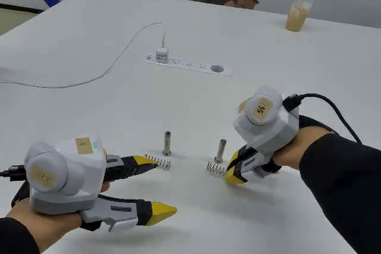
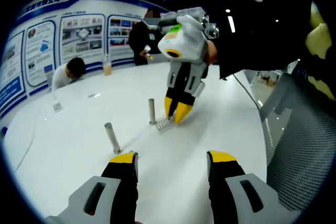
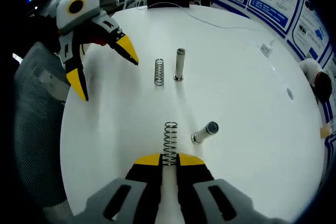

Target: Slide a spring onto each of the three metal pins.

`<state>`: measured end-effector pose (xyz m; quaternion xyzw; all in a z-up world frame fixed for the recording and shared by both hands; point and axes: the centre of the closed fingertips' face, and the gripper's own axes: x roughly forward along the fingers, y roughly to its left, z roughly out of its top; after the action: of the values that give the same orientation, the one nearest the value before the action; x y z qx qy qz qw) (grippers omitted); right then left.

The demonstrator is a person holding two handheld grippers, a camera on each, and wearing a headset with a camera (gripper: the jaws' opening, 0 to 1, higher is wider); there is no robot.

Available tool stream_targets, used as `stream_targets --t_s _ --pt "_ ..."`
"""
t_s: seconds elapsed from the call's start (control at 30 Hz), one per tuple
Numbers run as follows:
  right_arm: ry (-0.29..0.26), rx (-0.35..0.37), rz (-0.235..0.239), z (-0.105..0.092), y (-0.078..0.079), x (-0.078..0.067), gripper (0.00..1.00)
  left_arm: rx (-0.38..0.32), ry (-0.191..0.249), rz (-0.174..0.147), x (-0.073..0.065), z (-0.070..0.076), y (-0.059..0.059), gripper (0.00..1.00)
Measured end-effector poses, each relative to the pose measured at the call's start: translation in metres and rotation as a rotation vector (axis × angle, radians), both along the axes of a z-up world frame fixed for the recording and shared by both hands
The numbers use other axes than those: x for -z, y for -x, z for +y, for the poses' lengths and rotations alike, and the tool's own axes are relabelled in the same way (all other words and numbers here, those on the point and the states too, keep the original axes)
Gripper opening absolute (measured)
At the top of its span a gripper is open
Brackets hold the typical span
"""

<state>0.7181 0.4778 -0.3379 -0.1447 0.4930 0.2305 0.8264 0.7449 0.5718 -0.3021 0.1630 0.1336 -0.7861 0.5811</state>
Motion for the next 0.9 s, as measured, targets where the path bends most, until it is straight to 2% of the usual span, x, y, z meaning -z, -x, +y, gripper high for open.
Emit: stream_targets --t_s 0.43,0.7,0.9 --pt "-0.009 -0.114 -0.005 0.035 0.015 -0.019 0.12 0.061 0.005 -0.012 -0.003 -0.008 0.016 0.51" --pt "-0.009 -0.184 -0.019 0.055 0.015 -0.032 0.12 0.110 0.010 -0.023 -0.007 -0.013 0.028 0.47" --pt "-0.008 -0.237 -0.019 0.068 0.017 -0.036 0.12 0.143 0.024 -0.036 -0.010 -0.015 0.035 0.41"
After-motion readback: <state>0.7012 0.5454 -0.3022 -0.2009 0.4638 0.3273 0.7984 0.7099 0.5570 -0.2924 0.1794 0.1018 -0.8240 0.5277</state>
